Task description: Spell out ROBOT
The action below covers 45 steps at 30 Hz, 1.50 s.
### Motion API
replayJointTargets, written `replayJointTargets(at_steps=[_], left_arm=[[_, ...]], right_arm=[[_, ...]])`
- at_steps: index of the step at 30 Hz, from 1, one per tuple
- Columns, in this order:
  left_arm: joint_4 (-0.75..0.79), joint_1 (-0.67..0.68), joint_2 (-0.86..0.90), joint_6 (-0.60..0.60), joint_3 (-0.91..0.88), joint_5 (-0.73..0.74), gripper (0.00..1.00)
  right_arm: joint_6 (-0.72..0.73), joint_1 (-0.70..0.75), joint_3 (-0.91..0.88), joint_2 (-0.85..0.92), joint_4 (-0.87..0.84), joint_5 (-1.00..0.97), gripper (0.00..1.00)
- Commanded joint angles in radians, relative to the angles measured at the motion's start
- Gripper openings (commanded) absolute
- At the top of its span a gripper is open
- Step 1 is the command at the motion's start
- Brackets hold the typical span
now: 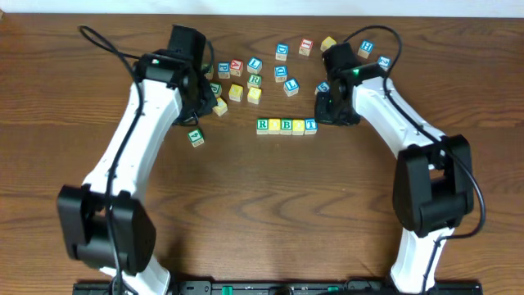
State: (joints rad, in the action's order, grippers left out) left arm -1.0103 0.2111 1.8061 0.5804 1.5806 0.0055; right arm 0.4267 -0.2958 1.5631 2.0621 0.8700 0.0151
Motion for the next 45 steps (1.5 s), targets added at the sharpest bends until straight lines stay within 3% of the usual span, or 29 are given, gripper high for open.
replayJointTargets(at_steps=[1,5,8,18,45], left_arm=[[0.001,0.002,0.04,0.007,-0.008,0.019,0.23],[0.021,0.015,0.101,-0.013,-0.008,0.108,0.11],[0.043,0.028,0.148,-0.026,-0.008,0.152,0.09],[0.093,0.071,0.259,-0.05,-0.008,0.172,0.09],[0.258,0.158,0.332,-0.045,-0.008,0.193,0.09]], right_arm=[[0.026,0.005,-0.007,0.003,-0.012,0.014,0.01],[0.026,0.005,-0.008,0.004,-0.021,0.014,0.01],[0.026,0.004,-0.016,0.005,-0.026,0.014,0.01],[0.038,0.005,-0.085,0.005,-0.085,0.048,0.01],[0.04,0.004,-0.087,0.005,-0.089,0.051,0.01]])
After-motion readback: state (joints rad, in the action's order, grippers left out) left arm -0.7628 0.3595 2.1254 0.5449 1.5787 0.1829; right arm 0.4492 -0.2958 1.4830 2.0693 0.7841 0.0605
